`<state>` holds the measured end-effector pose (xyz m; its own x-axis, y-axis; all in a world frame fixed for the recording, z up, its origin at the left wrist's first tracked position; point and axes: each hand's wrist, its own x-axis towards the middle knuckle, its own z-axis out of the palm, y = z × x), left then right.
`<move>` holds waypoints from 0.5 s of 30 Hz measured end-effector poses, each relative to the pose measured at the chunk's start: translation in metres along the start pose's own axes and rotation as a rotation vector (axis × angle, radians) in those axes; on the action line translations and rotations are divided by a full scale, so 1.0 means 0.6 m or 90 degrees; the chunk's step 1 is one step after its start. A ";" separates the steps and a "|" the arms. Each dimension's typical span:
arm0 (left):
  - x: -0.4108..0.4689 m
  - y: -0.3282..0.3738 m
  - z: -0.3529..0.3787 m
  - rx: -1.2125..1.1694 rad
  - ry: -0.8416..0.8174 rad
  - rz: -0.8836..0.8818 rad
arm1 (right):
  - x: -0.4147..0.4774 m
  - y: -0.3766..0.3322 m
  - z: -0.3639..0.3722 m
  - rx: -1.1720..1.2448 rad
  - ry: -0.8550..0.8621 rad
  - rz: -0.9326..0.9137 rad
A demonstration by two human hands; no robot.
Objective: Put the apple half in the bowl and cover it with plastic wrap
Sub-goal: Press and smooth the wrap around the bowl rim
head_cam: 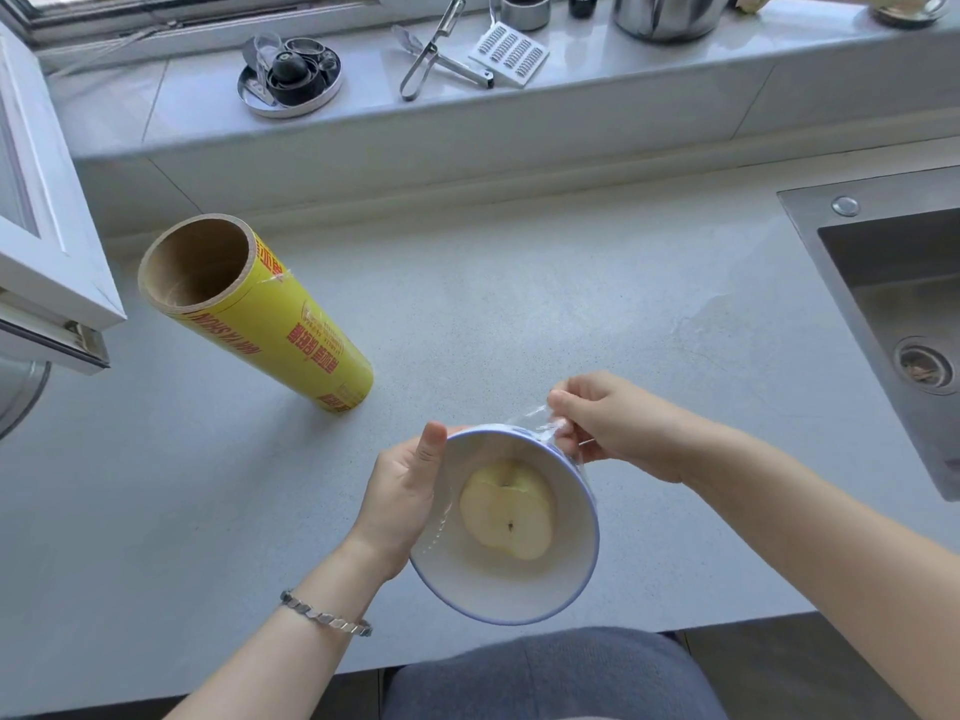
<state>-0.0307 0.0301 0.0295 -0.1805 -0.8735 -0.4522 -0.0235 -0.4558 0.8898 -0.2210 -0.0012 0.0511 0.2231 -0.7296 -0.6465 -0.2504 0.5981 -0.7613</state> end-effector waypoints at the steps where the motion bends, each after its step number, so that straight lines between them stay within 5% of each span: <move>1: 0.002 0.001 0.001 -0.003 0.000 -0.002 | 0.004 0.004 0.005 -0.006 0.027 -0.009; 7: 0.002 0.003 0.000 -0.042 0.001 -0.005 | 0.024 0.027 0.016 -0.197 0.101 -0.057; 15: 0.006 0.003 -0.003 -0.062 0.008 0.015 | 0.030 0.026 0.008 -0.148 -0.075 0.011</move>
<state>-0.0297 0.0261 0.0296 -0.1678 -0.8857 -0.4329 0.0763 -0.4494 0.8900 -0.2165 -0.0035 0.0270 0.3208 -0.6680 -0.6715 -0.4619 0.5086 -0.7266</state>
